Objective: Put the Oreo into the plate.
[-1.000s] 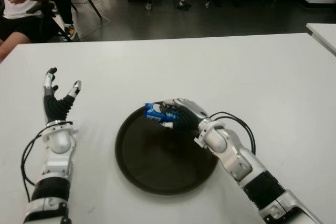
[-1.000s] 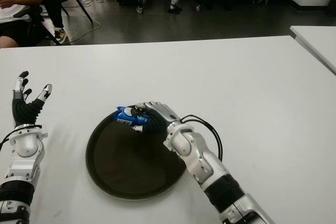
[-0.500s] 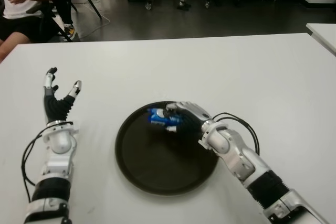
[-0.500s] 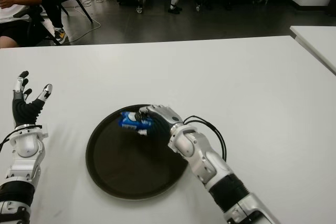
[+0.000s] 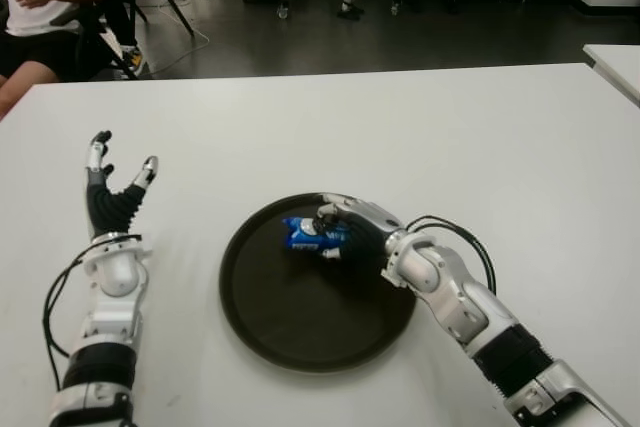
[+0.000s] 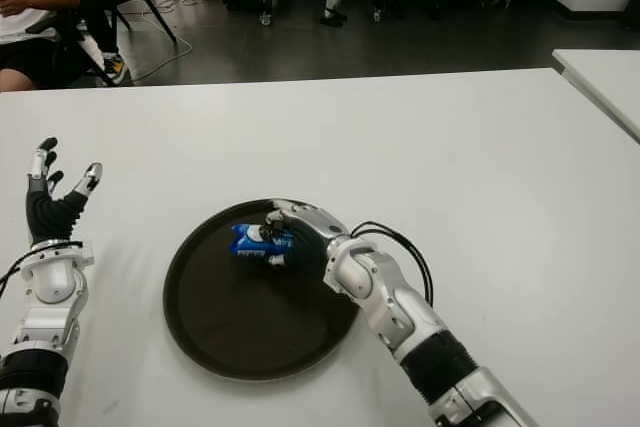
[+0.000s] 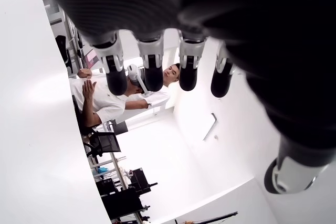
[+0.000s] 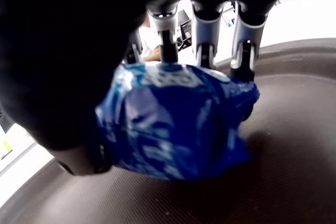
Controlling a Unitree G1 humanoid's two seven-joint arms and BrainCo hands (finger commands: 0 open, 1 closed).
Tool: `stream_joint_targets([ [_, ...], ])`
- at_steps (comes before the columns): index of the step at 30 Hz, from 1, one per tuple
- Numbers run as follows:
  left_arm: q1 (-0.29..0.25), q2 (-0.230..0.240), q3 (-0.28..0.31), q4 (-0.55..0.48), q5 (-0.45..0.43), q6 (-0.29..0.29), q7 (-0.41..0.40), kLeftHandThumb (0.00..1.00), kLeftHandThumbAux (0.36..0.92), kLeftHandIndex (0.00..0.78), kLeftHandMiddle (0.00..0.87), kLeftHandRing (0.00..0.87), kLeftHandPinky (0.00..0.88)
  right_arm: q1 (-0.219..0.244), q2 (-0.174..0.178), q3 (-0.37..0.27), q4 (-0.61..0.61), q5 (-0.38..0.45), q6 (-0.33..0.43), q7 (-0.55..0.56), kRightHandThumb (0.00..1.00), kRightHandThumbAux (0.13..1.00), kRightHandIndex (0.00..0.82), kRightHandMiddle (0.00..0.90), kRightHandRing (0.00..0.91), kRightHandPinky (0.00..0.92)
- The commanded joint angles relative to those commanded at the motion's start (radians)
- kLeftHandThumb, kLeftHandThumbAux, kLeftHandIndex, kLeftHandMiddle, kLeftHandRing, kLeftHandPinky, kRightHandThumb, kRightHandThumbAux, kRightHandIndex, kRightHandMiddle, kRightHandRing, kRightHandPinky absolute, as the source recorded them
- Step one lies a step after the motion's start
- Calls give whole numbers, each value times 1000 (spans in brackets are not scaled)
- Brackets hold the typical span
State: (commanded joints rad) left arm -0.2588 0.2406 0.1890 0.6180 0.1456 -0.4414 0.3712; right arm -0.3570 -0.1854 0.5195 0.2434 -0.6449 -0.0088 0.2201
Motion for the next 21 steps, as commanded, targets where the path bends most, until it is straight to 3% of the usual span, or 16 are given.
stream_joint_targets([
  [21, 15, -12, -3, -35, 8, 15, 5, 0, 595, 16, 0, 0, 0, 2, -17, 6, -14, -37, 45, 23, 291, 770, 0, 0, 0, 31],
])
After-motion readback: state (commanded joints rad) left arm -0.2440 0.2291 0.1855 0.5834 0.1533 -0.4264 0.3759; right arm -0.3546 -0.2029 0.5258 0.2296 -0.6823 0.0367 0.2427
